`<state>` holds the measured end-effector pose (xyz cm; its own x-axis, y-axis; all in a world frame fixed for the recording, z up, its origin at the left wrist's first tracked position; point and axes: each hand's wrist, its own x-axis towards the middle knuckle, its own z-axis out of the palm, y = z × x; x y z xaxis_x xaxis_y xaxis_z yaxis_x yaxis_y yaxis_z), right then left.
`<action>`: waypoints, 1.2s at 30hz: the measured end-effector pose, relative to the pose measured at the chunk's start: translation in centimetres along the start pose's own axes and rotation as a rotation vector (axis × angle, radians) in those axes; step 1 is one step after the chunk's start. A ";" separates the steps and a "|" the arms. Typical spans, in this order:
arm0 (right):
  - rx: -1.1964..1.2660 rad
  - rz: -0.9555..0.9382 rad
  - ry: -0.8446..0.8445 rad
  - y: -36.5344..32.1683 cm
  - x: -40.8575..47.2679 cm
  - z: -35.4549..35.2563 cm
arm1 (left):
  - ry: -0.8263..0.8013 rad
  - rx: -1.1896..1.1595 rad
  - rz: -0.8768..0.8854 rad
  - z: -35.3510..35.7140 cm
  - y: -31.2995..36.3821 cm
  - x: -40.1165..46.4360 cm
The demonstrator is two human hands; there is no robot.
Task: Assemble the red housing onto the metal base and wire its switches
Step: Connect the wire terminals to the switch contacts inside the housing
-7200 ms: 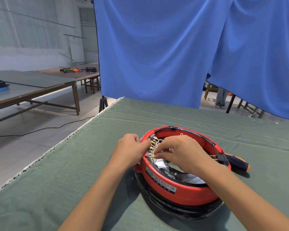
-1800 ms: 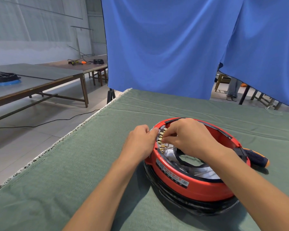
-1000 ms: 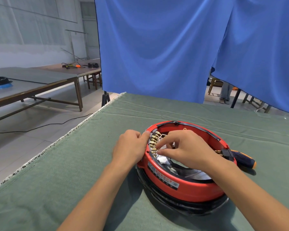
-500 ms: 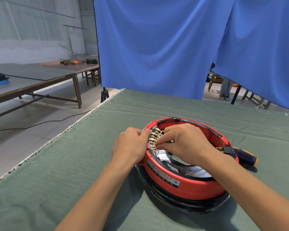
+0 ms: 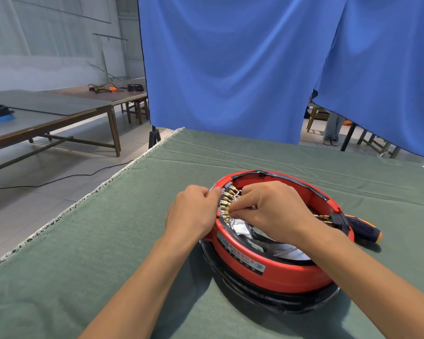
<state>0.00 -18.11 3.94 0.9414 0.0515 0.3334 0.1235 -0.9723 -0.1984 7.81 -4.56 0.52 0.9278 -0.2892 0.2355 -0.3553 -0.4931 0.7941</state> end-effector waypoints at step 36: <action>0.121 0.123 0.051 0.8 -0.8 -0.4 | -0.046 0.089 -0.040 0.0 0.3 -0.4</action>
<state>-0.74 -19.07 3.88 0.9350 -0.0804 0.3454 0.0486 -0.9357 -0.3493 7.39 -4.60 0.65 0.9360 -0.3041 0.1771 -0.3286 -0.5755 0.7489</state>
